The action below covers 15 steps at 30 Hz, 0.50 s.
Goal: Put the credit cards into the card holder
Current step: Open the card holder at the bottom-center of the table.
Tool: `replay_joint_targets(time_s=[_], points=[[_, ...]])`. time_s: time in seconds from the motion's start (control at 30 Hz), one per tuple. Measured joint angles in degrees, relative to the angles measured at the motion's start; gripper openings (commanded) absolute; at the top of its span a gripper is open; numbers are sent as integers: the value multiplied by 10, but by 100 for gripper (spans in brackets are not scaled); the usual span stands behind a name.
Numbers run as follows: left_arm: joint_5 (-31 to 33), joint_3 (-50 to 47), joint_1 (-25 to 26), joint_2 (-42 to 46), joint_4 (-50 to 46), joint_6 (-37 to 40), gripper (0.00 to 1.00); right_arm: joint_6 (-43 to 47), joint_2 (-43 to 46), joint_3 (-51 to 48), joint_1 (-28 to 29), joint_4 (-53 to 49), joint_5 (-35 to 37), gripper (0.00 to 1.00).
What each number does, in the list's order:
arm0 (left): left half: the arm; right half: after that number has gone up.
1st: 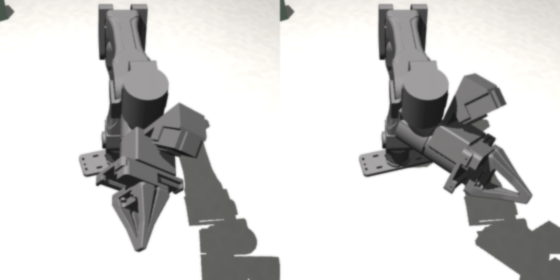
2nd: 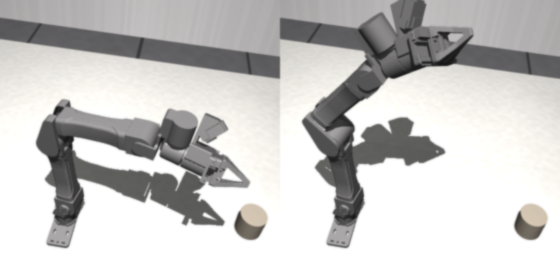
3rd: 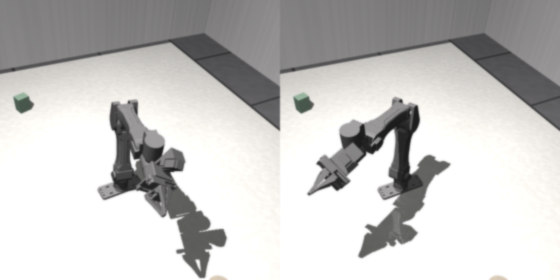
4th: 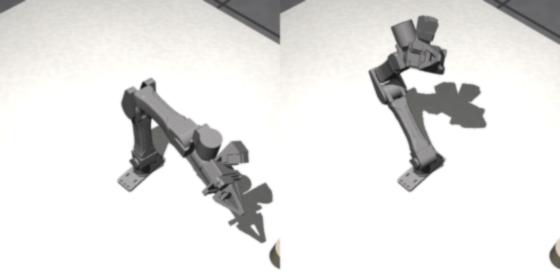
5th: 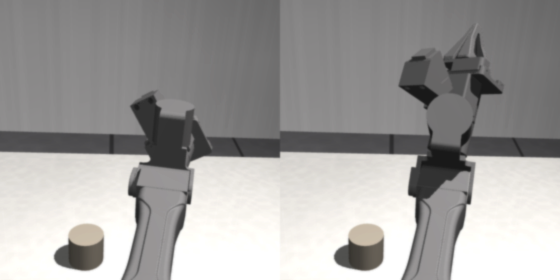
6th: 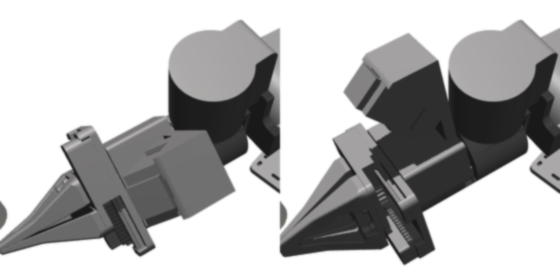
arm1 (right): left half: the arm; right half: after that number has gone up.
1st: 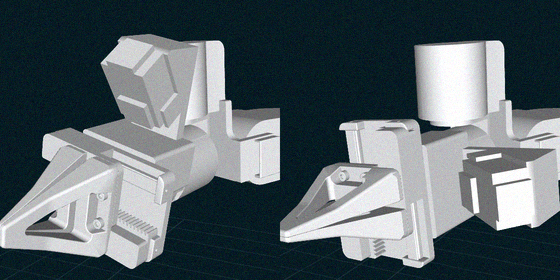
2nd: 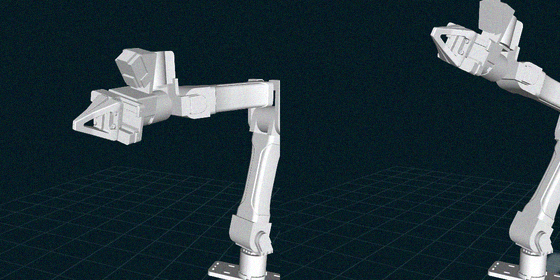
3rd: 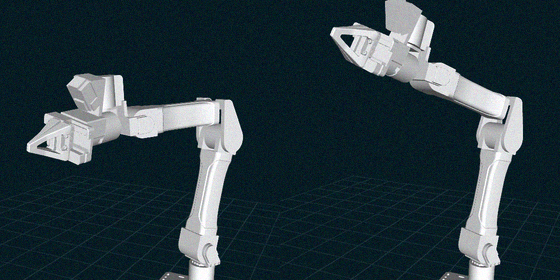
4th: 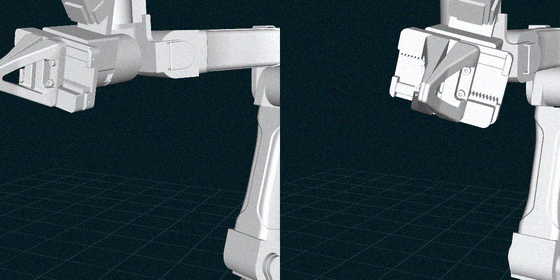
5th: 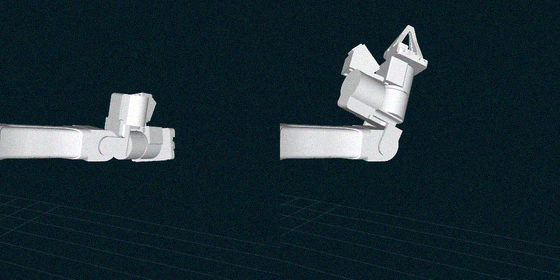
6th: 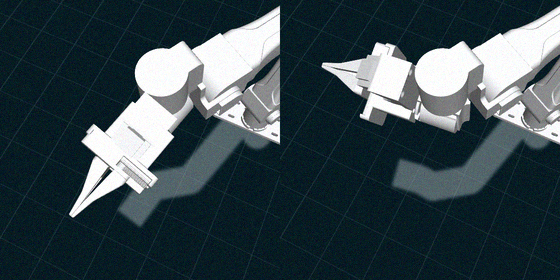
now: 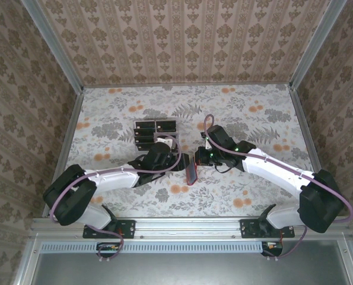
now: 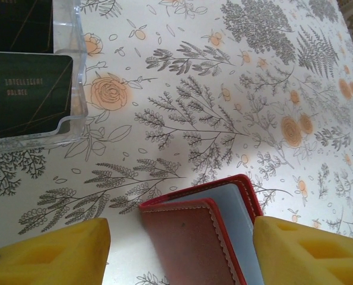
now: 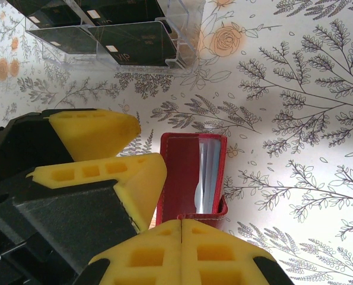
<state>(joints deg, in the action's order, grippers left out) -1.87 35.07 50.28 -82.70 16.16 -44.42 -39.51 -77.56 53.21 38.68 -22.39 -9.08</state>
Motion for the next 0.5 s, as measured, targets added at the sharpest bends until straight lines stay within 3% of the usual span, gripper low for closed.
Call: replay_joint_targets(time_s=[0.5], points=[[31,-19,-1,0,-22,7,38,-2,6,-29,-2,16,21,0]])
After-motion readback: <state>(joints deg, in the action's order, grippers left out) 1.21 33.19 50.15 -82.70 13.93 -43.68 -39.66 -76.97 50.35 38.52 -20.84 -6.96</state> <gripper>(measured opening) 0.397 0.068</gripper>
